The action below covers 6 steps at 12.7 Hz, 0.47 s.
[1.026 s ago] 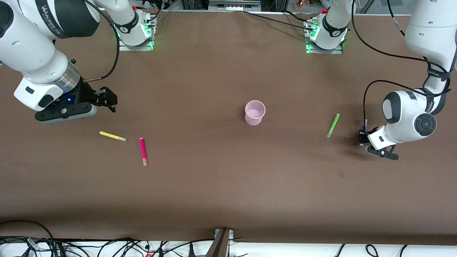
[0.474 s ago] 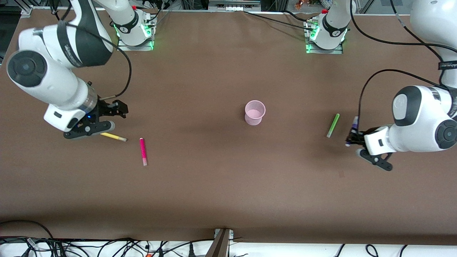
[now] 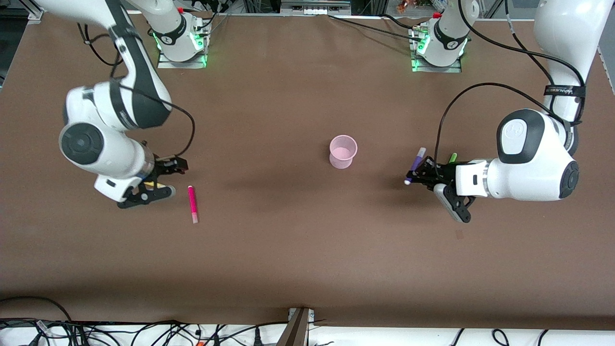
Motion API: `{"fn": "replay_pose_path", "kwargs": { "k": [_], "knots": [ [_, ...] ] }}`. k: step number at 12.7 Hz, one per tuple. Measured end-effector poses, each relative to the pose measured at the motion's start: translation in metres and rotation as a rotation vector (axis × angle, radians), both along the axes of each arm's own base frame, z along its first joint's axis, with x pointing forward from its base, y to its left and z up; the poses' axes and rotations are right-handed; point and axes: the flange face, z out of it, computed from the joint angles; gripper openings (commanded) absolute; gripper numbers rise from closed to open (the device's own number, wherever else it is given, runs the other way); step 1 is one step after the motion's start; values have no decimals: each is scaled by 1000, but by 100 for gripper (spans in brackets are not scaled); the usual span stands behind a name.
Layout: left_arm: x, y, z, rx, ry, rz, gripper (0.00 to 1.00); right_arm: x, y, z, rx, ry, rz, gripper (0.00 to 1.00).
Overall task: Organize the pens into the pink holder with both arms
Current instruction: 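Lift the blue marker toward the cup while the right gripper reaches the magenta marker, then move the blue marker over the cup while the right gripper grasps the magenta marker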
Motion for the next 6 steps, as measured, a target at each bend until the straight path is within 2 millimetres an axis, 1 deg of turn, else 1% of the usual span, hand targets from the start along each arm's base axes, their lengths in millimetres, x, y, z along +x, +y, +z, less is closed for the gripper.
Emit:
{"fn": "replay_pose_path", "kwargs": {
  "k": [1, 2, 4, 6],
  "knots": [
    [-4, -6, -3, -73, -12, -39, 0, 4, 3, -30, 3, 12, 3, 95],
    [-10, -16, -9, -136, -17, -74, 0, 6, 3, -55, 2, 31, 3, 95],
    [-25, -43, -19, -219, -18, -128, 0, 4, 2, -87, 2, 50, 2, 95],
    [-27, -64, -21, -253, -103, -180, 0, -3, -3, -112, 7, 41, -2, 93]
  ]
}}
